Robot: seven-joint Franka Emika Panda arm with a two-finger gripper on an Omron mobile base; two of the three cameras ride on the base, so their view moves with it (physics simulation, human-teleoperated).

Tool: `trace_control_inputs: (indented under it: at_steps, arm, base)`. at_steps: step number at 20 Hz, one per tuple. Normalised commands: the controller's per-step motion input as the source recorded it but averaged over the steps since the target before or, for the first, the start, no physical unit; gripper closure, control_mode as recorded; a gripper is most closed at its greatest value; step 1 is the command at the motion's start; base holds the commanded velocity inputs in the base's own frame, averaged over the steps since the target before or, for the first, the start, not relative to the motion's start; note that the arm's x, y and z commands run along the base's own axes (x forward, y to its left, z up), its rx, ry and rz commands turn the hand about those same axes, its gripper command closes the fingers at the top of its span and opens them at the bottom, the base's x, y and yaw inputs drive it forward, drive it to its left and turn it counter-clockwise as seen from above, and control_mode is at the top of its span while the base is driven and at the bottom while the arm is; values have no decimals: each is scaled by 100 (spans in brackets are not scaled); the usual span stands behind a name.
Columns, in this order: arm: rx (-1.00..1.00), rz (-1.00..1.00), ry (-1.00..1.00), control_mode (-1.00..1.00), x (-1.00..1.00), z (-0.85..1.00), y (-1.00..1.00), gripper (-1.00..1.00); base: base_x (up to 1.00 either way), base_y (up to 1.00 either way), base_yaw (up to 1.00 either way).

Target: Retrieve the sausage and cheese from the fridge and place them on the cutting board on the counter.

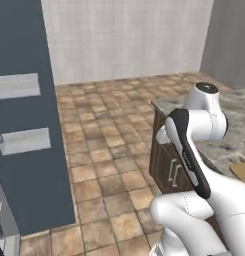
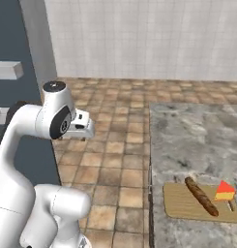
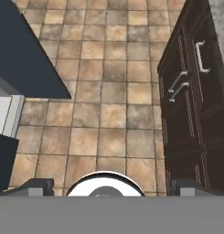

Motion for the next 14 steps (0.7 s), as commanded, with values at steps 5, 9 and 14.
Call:
trace_control_inputs:
  at_steps: [5, 9, 14]
  arm:
    - [0, 0, 0, 100, 0, 0, 0, -100]
    - [0, 0, 0, 100, 0, 0, 0, -100]
    - [0, 0, 0, 100, 0, 0, 0, -100]
  base:
    - [1, -3, 73]
    - [28, 38, 55]
    - [67, 20, 40]
